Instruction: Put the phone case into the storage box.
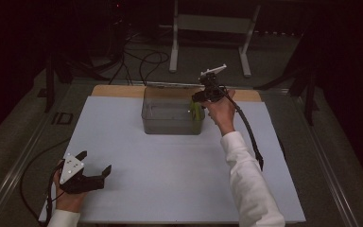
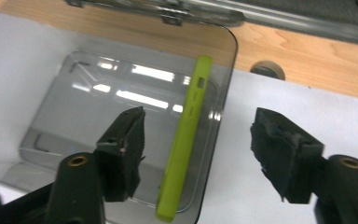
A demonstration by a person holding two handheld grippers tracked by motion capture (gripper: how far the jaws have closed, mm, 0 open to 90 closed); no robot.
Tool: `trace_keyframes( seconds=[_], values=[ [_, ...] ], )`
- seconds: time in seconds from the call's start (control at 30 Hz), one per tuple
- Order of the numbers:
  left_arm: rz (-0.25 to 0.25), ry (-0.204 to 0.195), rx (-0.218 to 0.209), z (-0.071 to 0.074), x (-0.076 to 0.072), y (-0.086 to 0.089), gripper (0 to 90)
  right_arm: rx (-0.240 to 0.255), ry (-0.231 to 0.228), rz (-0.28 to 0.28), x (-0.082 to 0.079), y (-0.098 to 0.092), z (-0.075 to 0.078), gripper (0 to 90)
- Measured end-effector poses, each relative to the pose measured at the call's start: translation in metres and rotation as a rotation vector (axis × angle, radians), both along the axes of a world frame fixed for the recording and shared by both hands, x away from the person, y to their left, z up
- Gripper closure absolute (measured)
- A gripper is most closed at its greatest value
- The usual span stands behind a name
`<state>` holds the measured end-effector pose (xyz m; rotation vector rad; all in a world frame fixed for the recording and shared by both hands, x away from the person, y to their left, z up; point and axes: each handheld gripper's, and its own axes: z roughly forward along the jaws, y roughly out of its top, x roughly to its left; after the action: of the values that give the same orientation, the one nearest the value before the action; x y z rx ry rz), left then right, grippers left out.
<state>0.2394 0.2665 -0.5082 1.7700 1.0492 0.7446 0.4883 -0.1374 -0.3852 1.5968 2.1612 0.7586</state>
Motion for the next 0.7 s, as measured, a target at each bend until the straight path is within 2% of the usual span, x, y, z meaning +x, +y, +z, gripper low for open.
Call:
trace_keyframes(
  seconds=[0.1,0.3,0.5,0.57,0.7],
  values=[
    [0.002,-0.002,-0.003,0.0,0.0,0.0,0.0,-0.001,-0.024,0.031,-0.008,0.0,0.003,27.3],
    [0.001,-0.002,-0.002,0.0,0.0,0.0,0.0,-0.014,-0.071,0.047,-0.022,-0.002,0.007,23.9],
    [-0.001,-0.001,-0.001,0.0,0.0,0.0,0.0,0.002,-0.151,0.053,-0.037,-0.016,0.008,22.3],
    [0.0,-0.001,-0.002,0.0,0.0,0.0,0.0,0.013,-0.197,0.051,-0.045,-0.024,0.006,22.3],
    [0.003,-0.001,-0.005,0.0,0.0,0.0,0.0,0.016,-0.228,0.052,-0.059,-0.036,0.004,21.6]
  ],
)
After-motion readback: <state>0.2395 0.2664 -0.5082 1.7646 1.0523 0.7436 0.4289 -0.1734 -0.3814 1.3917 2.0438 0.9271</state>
